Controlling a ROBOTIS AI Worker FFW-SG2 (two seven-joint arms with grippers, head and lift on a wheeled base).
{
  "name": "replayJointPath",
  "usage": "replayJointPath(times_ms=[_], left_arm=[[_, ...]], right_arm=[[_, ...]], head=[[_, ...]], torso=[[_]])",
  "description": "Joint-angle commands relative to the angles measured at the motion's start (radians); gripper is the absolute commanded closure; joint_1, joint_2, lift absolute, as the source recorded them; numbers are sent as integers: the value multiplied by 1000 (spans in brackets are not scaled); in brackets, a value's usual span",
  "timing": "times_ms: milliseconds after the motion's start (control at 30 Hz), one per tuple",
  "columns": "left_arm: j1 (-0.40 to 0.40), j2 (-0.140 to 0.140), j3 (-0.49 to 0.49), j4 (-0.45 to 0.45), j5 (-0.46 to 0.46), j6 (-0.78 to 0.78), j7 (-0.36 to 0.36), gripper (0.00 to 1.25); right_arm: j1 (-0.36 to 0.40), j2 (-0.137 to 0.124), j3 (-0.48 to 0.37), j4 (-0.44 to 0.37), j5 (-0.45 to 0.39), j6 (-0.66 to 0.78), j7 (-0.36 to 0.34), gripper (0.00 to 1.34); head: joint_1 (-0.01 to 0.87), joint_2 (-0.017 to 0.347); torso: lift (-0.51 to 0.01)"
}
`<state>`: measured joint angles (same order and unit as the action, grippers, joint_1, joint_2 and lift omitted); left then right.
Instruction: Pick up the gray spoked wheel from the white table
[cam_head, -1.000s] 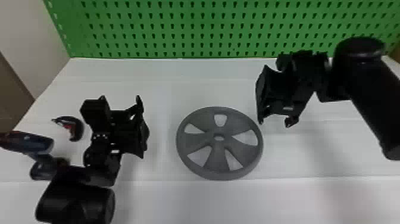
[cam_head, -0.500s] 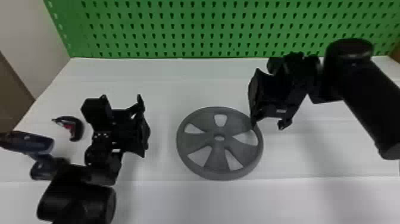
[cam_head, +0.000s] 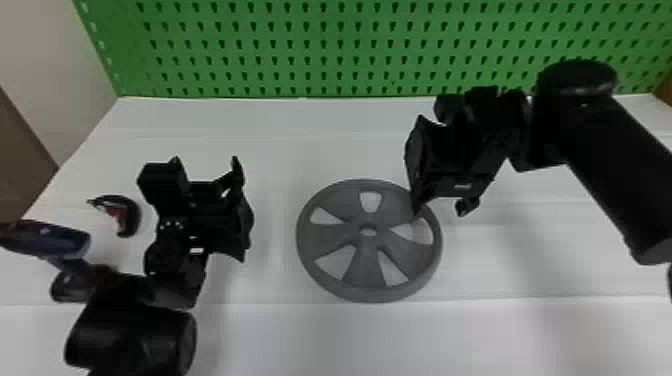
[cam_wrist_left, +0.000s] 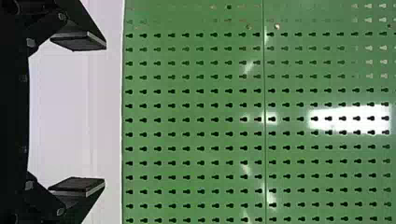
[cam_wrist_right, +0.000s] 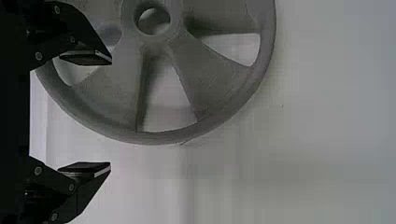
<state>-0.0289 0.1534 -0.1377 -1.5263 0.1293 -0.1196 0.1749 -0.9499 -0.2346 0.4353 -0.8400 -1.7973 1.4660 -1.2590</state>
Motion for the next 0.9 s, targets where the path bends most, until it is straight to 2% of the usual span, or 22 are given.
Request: replayJointPath(times_ms=[0,367,733,767,800,867], left_arm=[[-2,0,-2,0,3,0,0,236],[-5,0,-3,2,4,0,2,236],[-16,0,-17,12,6,0,3,237],[-17,0,-19,12,6,0,3,236],[-17,0,-19,14,6,0,3,236],[-17,0,-19,14,6,0,3,236]], right_arm=[[0,6,10,-22,-19,10,0,460],[3,9,7,-25,-13,17,0,460],[17,17,8,-10,81,-24,7,460],[17,17,8,-10,113,-30,41,460],[17,17,11,-10,184,-35,121,460],[17,17,22,-10,269,-55,224,460]], head=[[770,44],[770,44],[770,44],[770,44],[770,44],[770,44]], torso=[[-98],[-98],[-98],[-98],[-98],[-98]])
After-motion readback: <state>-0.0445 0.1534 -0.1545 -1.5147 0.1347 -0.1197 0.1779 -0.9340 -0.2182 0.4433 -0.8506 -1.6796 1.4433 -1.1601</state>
